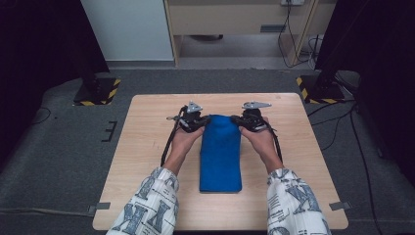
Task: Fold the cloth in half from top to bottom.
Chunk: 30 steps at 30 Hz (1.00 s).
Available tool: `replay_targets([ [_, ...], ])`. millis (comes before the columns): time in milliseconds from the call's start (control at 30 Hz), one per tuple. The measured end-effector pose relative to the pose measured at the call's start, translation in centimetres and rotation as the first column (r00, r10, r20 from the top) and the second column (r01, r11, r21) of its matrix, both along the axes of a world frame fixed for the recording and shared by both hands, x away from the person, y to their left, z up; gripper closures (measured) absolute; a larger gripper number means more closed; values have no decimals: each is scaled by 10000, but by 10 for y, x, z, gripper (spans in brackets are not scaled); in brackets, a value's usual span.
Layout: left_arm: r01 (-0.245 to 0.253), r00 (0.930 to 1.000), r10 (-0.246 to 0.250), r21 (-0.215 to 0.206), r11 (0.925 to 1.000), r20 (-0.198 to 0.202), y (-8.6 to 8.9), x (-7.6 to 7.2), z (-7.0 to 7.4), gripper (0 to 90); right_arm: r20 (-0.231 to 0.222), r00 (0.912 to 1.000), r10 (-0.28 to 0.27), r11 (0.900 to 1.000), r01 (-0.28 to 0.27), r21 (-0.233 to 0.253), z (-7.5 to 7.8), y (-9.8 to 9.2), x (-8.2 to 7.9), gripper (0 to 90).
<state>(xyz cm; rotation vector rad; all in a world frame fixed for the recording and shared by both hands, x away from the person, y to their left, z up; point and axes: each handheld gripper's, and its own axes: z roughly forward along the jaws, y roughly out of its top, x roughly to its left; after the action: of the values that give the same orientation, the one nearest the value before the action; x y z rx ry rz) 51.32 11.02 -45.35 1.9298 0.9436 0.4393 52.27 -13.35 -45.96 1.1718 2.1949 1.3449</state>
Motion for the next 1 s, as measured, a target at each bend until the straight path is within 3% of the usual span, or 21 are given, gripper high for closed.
replay_targets([
  [100, 195, 9997, -198, 240, 9995, 113, -2, -7, 2, 840, 113, 9999, 78, 10000, -79, 21, 0, -3, -7, 864],
  [467, 450, 9989, -454, 361, 9983, 102, 3, -26, 3, 835, 263, 9982, 533, 9984, -538, 194, 1, -4, -37, 863],
  [733, 837, 9964, -843, 624, 9945, 64, 5, -38, 7, 827, 305, 9965, 778, 9969, -781, 68, 1, -4, -52, 863],
  [1000, 1162, 9932, -1157, 573, 9916, -128, 10, -58, -3, 825, 262, 9936, 1098, 9939, -1095, -145, -5, -4, -70, 861],
])
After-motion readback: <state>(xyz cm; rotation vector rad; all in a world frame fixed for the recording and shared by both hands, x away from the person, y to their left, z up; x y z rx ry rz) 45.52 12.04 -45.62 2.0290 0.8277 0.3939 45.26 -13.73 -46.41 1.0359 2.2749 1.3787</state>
